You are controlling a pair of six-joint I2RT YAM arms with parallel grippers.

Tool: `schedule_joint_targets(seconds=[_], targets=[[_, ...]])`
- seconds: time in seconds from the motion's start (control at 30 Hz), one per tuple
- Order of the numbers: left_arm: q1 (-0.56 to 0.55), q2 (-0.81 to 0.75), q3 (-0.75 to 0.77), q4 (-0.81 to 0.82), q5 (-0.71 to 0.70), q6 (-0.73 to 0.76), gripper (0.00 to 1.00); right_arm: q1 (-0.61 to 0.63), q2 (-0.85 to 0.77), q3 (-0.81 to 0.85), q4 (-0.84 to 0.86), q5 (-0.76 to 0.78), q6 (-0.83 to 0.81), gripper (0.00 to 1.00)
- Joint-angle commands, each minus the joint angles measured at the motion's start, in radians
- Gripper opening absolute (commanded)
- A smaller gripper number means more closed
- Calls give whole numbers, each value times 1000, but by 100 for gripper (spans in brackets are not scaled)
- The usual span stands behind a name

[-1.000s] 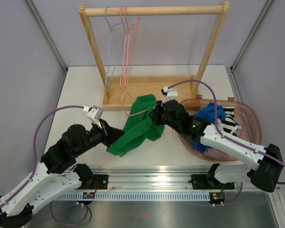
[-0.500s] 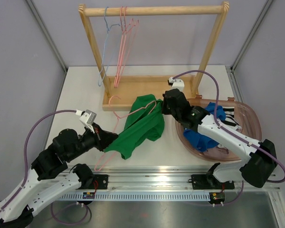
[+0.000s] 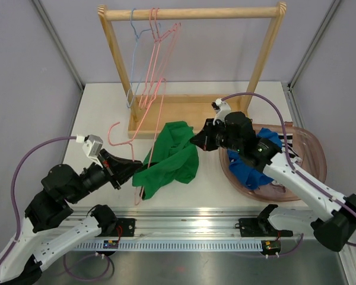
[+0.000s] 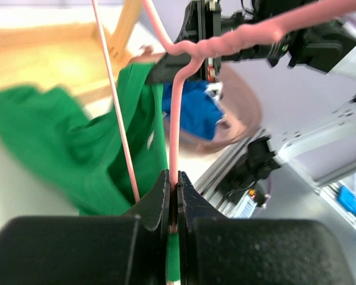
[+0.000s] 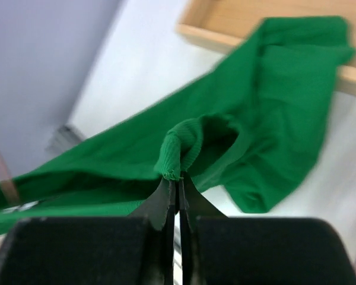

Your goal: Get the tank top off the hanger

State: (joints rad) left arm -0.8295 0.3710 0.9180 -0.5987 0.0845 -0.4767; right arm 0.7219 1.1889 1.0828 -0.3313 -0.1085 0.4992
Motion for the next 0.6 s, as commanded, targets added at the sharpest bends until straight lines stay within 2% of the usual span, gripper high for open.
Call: schedule_joint_targets(seconds=[0.0, 0.1, 0.23, 0.3, 0.43, 0.53, 0.57], targets=[[-5, 91, 82, 242, 142, 61, 0, -12, -118, -21, 107, -313, 73, 0], [-5, 132, 84, 356, 208, 75, 0, 10, -175, -41, 112, -434, 120, 0], [-5, 158, 85, 513, 239, 85, 0, 99, -209, -63, 84, -410, 110, 0], [-5, 178, 94, 581, 200, 101, 0, 123, -213, -67, 58, -337, 104, 0], [-5, 200, 101, 666, -56, 142, 0, 152, -210, -80, 75, -316, 116, 0], [-5, 241, 149, 651, -75, 167, 0, 186, -189, -83, 74, -228, 121, 0], [-5, 256, 172, 628, -65, 171, 0, 206, -178, -81, 64, -145, 118, 0]])
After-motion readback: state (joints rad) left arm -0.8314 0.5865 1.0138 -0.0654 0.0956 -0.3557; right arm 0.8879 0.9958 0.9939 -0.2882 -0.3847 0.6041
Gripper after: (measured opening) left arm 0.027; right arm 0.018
